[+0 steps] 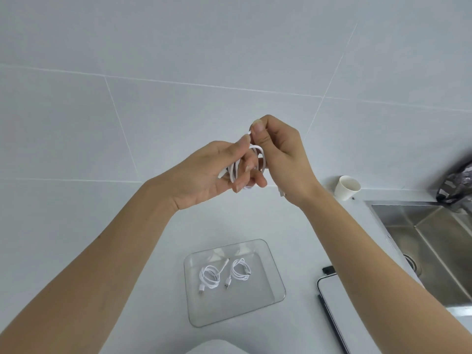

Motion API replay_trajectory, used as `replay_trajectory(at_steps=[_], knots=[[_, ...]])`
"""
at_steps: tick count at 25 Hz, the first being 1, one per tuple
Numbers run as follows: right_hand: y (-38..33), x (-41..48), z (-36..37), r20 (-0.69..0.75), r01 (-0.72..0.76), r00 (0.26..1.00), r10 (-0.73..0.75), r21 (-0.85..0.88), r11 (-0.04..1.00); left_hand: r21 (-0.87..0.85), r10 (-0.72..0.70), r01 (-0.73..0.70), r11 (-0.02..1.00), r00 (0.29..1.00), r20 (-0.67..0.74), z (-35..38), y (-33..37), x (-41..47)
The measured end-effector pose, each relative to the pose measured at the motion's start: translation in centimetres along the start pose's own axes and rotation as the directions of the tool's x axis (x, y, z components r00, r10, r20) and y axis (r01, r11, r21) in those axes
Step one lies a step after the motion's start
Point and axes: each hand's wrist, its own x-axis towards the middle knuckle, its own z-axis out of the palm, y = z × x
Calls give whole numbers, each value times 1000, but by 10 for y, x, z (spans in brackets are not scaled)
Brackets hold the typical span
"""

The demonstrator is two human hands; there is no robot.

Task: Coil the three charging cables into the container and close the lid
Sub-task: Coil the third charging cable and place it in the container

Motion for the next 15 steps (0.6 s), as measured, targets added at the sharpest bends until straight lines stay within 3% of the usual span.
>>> replay_trajectory(at_steps=[5, 9, 12, 15], knots=[[36, -27, 6, -1, -95, 995, 95, 33, 995, 62, -2, 15, 998, 981, -195, 21, -39, -8], [60, -52, 16, -36, -174, 984, 176, 72, 982, 154, 15, 59, 986, 897, -441, 36, -70, -17], [70, -64, 21, -58, -215, 973, 225, 141, 966, 349, 123, 71, 934, 855, -504, 46, -89, -22], [72, -70, 23, -90, -223, 969, 229, 71, 972, 487, 183, 143, 861, 809, -559, 52, -103, -27]])
